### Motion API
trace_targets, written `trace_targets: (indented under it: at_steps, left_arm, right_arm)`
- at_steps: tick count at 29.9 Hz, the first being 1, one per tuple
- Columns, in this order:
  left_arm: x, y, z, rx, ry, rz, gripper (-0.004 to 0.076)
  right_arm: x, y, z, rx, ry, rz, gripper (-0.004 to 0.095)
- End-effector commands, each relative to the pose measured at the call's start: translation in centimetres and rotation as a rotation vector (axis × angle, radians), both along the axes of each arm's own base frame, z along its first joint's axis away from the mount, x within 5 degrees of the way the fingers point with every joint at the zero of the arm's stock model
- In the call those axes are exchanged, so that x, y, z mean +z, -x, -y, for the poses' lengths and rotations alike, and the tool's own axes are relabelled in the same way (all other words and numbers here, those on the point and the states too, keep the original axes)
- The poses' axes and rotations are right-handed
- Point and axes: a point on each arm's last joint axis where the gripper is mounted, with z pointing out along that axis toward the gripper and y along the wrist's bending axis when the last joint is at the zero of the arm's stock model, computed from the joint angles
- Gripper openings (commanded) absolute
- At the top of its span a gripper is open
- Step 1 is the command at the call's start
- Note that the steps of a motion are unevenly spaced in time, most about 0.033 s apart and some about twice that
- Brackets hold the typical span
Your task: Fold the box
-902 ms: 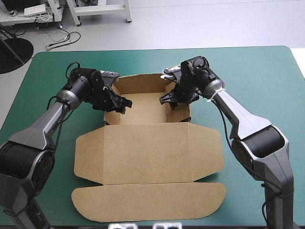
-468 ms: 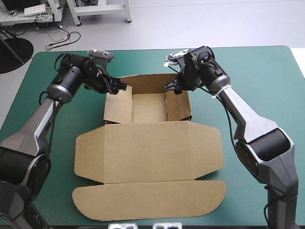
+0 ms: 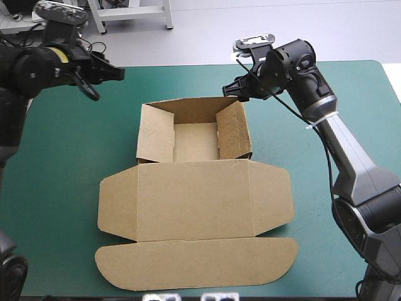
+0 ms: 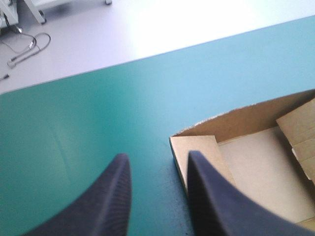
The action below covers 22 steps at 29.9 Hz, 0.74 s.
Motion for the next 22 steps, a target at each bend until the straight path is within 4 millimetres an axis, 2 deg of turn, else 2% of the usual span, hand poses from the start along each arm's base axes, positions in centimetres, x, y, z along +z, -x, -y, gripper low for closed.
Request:
trace_targets:
  at_steps: [1,6,10,13,16,18,19,20,22]
  left_arm:
    - [2.7,5.4,-1.6,-0.010,0.007,0.083,-0.0011]
    - [2.1,9.8,-2.9,-0.028,0.002,0.092,-0.0010]
    - [-0.2,12.7,-3.8,-0.023,-0.003,0.057,-0.0010]
    - [-2.8,14.7,-4.4,-0.009,0.012,0.036,-0.0010]
    - [-5.6,16.3,-4.9,0.002,0.039,0.044,-0.0010]
    - [-7.7,17.4,-5.2,0.008,0.052,0.045,-0.0010]
    - [-8.9,17.7,-5.3,0.014,0.055,0.028,-0.0010]
    - [-9.9,18.2,-5.5,0.026,0.062,0.017,-0.0010]
    - [-11.9,19.1,-5.8,0.037,0.060,-0.009,-0.0010]
  right_arm:
    - [0.9,0.5,1.7,-0.031,-0.051,-0.001,0.0552]
    - [-2.7,-1.0,1.9,-0.003,-0.126,-0.145,0.0548]
    - [-5.4,-2.3,1.0,0.016,-0.145,-0.218,0.0494]
    - [-7.4,-3.2,0.4,0.031,-0.149,-0.269,0.0428]
    - [-9.3,-3.9,0.0,0.041,-0.133,-0.320,0.0299]
    - [-10.3,-4.3,-0.1,0.044,-0.123,-0.340,0.0134]
    - [-10.5,-4.4,-0.1,0.048,-0.120,-0.341,0.0019]
    - [-10.6,-4.4,-0.1,0.048,-0.114,-0.338,-0.0012]
    - [-10.5,-4.5,0.2,0.043,-0.081,-0.327,-0.0006]
